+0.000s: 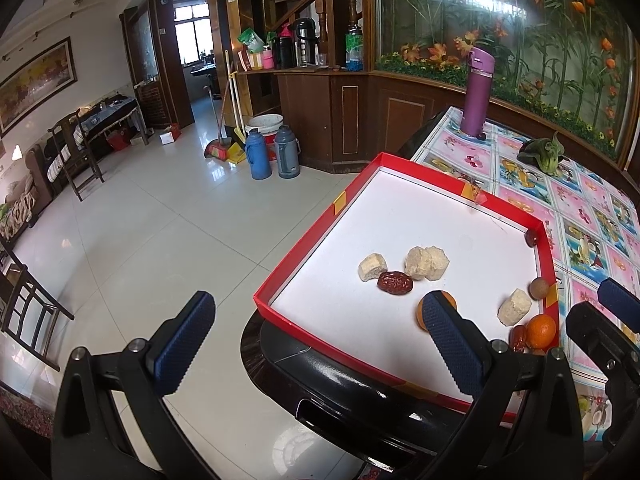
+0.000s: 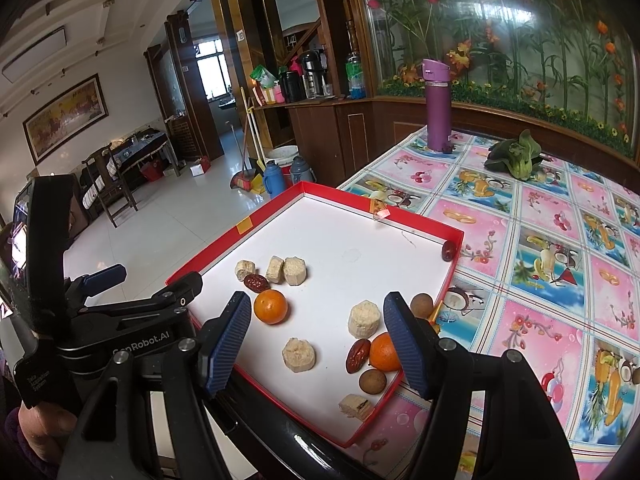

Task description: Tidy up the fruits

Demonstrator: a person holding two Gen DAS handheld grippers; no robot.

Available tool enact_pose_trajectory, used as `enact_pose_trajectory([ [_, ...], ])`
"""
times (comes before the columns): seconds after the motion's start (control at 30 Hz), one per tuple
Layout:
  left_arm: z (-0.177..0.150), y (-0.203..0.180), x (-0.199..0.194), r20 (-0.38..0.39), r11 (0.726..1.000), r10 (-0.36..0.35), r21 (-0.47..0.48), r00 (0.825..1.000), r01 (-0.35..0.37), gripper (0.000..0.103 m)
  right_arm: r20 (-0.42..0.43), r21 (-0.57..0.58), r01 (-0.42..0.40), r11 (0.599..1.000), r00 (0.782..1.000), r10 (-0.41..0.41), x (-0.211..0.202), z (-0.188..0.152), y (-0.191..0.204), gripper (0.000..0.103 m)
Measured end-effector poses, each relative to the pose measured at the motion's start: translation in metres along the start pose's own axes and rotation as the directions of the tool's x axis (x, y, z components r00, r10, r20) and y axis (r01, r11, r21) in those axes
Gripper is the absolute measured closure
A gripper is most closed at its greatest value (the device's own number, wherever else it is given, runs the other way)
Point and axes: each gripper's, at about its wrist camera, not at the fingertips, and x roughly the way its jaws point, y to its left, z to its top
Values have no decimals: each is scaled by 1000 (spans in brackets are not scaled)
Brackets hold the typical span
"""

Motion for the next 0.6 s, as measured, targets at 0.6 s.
enact_pose_trajectory([
  [0.6, -3, 3, 1, -10, 1000, -7, 4, 1000, 7, 0, -5, -1, -2, 1000, 1000, 2, 0, -3, 1, 34],
])
